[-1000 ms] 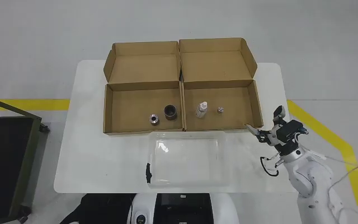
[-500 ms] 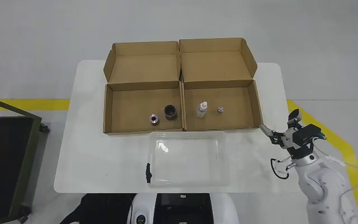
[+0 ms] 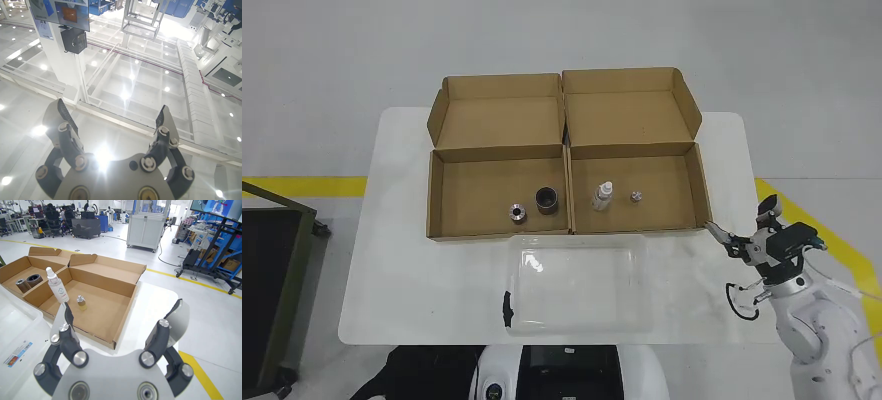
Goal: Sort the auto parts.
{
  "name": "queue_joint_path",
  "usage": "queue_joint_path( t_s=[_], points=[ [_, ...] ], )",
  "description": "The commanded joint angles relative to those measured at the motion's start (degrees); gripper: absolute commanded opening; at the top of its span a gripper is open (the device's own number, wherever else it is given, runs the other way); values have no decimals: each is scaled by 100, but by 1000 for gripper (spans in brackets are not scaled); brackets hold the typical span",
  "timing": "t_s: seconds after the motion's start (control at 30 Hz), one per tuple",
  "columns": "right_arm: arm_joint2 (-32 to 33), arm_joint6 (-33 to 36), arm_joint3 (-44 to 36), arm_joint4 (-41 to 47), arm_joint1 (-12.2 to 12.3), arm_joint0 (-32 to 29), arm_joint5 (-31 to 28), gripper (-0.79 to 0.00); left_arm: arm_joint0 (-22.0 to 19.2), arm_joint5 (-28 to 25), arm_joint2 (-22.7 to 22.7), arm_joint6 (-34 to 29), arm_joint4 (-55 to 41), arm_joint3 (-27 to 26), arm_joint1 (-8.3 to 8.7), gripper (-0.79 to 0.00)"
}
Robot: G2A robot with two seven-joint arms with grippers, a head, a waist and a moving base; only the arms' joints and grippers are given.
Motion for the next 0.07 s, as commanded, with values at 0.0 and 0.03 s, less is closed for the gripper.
queue_joint_path(
  t_s=[0.0,0.03],
  points=[
    [0,0,0,0,0,0,0,0,0,0,0,0,0,0,0,-1],
    [0,0,0,0,0,0,0,0,0,0,0,0,0,0,0,-1]
  ],
)
